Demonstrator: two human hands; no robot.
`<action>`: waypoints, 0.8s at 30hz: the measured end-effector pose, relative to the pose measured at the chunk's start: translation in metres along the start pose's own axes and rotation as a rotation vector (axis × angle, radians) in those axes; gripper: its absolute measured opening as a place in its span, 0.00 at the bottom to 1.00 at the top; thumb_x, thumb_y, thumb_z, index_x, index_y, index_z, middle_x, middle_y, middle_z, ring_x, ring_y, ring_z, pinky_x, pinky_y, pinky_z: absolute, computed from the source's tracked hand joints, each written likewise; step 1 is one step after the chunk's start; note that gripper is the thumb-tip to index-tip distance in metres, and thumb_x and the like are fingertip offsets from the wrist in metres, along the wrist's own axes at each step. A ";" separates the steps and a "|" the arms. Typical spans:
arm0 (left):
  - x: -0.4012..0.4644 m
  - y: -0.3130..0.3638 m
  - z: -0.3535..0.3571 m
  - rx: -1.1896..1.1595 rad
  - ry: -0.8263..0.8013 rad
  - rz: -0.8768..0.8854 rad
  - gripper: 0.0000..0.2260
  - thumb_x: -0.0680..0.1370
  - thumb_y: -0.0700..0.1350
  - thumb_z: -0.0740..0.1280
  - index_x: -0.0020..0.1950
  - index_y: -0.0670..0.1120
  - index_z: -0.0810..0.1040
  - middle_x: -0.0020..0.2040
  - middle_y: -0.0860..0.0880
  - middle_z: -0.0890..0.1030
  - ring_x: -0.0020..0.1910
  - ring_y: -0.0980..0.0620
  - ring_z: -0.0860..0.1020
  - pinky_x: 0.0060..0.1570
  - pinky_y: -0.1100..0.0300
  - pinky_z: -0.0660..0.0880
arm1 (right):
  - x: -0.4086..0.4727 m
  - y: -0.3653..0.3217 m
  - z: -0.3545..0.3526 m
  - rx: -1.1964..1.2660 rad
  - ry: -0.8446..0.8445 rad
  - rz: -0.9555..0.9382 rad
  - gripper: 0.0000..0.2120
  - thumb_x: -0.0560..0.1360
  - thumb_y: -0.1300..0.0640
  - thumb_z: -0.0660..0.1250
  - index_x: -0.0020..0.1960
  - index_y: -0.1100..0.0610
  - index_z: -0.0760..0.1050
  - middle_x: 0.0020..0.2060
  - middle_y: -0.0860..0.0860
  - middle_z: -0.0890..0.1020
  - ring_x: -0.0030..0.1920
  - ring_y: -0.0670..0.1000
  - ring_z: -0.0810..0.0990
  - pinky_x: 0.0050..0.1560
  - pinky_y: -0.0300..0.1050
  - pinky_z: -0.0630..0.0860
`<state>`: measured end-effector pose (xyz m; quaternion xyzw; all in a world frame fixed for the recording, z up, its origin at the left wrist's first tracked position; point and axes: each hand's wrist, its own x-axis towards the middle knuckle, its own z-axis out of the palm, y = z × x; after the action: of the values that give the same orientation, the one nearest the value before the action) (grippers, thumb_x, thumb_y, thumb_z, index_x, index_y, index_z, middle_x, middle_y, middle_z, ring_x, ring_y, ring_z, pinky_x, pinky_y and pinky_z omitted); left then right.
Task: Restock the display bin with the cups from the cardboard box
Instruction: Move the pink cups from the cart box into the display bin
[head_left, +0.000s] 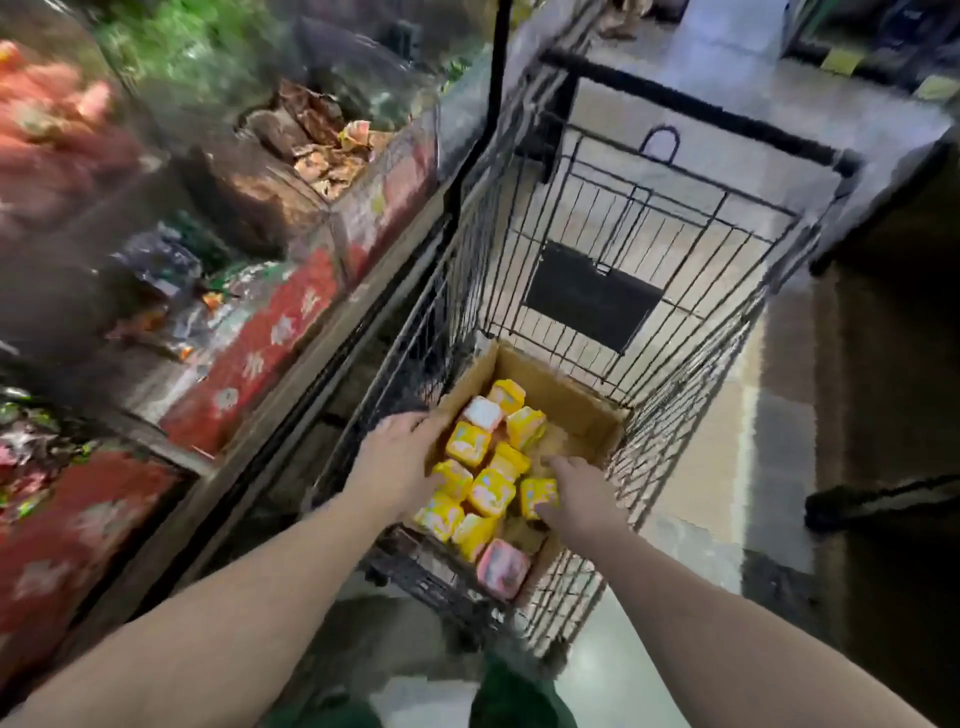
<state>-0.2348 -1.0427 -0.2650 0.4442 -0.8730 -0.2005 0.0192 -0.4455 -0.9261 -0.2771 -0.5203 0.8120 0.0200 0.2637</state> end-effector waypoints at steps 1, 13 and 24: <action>0.005 0.002 0.013 -0.011 0.004 -0.018 0.32 0.65 0.57 0.69 0.68 0.51 0.72 0.61 0.45 0.77 0.60 0.40 0.75 0.60 0.49 0.73 | 0.014 0.010 0.006 -0.001 -0.047 -0.029 0.29 0.72 0.51 0.68 0.72 0.51 0.65 0.64 0.56 0.72 0.64 0.60 0.72 0.62 0.52 0.71; 0.035 -0.025 0.143 -0.040 -0.202 -0.139 0.36 0.64 0.52 0.77 0.70 0.49 0.70 0.65 0.44 0.73 0.65 0.42 0.70 0.64 0.46 0.69 | 0.116 0.044 0.136 -0.025 -0.569 -0.169 0.24 0.74 0.55 0.67 0.68 0.54 0.66 0.57 0.59 0.73 0.58 0.62 0.76 0.55 0.53 0.76; 0.044 -0.036 0.174 -0.115 -0.269 -0.135 0.36 0.65 0.51 0.77 0.72 0.48 0.69 0.67 0.43 0.72 0.67 0.41 0.68 0.66 0.49 0.64 | 0.142 0.045 0.156 -0.102 -0.821 -0.208 0.17 0.76 0.56 0.66 0.64 0.54 0.75 0.61 0.55 0.78 0.61 0.57 0.75 0.59 0.45 0.72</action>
<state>-0.2705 -1.0385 -0.4446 0.4690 -0.8230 -0.3089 -0.0860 -0.4658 -0.9763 -0.4859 -0.5609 0.5807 0.2389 0.5395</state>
